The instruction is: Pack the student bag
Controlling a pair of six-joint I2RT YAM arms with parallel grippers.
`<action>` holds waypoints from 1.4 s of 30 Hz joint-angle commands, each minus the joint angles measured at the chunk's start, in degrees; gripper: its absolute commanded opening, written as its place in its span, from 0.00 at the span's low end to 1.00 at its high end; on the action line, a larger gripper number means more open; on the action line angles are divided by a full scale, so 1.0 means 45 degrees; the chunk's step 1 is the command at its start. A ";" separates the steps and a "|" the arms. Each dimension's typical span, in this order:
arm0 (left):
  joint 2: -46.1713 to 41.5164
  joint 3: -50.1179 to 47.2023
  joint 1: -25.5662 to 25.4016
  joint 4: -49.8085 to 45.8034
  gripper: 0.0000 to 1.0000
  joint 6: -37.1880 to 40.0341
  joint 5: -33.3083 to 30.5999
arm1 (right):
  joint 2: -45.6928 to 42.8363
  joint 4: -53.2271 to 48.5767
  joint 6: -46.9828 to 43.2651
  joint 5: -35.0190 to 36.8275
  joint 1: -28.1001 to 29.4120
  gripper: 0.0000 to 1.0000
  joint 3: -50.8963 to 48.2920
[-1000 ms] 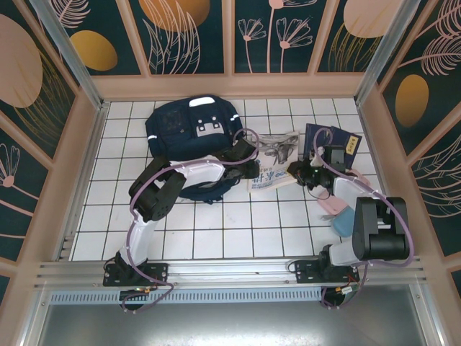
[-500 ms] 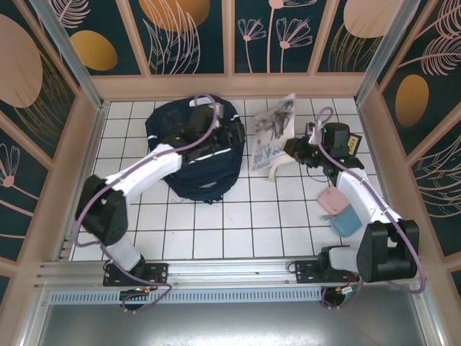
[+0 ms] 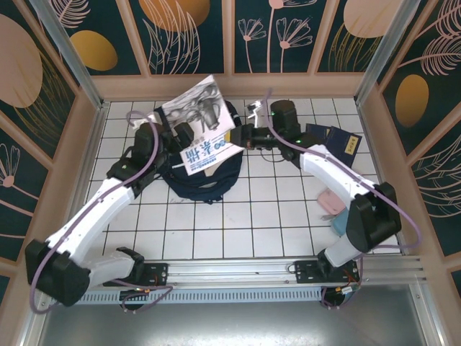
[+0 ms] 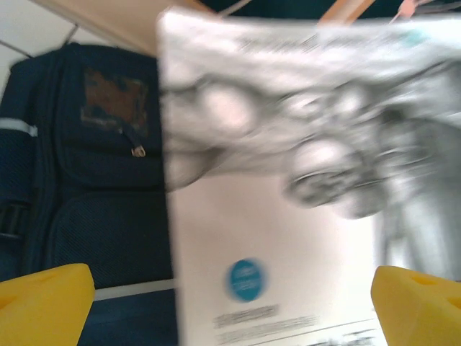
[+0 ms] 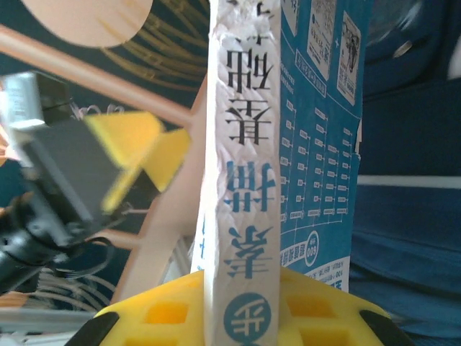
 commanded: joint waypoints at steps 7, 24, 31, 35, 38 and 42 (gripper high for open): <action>0.0108 -0.1412 -0.0023 -0.1012 0.98 -0.0083 -0.0082 | 0.2336 0.1009 -0.0435 -0.0546 -0.0964 0.00 -0.1648; 0.3187 -0.3815 -0.0023 0.4670 0.95 -0.3622 0.5804 | 0.2657 0.4652 0.3732 -0.2138 -0.2452 0.00 -0.2716; 0.3963 -0.4308 -0.0014 0.6180 0.93 -0.4664 0.6747 | 0.2906 0.8778 0.7983 -0.3446 -0.2603 0.00 -0.3529; 0.4318 -0.4436 -0.0017 0.7391 0.92 -0.5332 0.7308 | 0.2964 1.0153 0.9409 -0.3688 -0.2635 0.00 -0.3802; 0.4496 -0.4487 -0.0023 0.8006 0.92 -0.5910 0.7578 | 0.2974 1.0733 1.0012 -0.3744 -0.2639 0.00 -0.3920; 0.4759 -0.4723 -0.0023 0.8775 0.93 -0.6720 0.7646 | 0.2987 1.1027 1.0351 -0.3753 -0.2645 0.00 -0.3931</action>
